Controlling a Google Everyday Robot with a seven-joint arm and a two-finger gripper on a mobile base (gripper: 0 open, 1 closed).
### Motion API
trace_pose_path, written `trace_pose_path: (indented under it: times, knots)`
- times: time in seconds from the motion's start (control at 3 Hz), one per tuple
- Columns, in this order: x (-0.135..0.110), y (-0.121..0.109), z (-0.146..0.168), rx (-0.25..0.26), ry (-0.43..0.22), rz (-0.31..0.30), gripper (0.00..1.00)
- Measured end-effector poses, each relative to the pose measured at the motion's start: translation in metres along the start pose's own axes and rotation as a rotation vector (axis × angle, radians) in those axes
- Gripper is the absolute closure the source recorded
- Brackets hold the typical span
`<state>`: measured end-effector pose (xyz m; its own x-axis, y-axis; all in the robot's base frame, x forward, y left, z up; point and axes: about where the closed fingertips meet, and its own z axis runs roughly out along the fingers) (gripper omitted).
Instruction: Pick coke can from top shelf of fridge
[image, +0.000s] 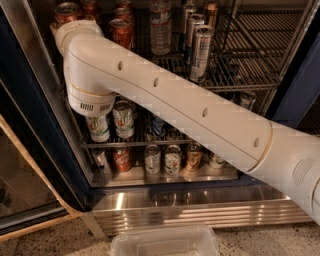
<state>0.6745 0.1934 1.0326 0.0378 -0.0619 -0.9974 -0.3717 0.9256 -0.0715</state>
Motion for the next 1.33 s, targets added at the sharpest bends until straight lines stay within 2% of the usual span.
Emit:
trace_pose_path:
  times: [0.33, 0.67, 1.0, 1.33]
  knots:
    - [-0.001, 0.005, -0.008, -0.02, -0.001, 0.019, 1.0]
    - [-0.007, 0.017, -0.034, -0.051, -0.01, 0.044, 1.0]
    - [-0.019, 0.025, -0.057, -0.097, -0.021, 0.036, 1.0]
    - [-0.032, 0.03, -0.076, -0.124, -0.016, -0.006, 1.0]
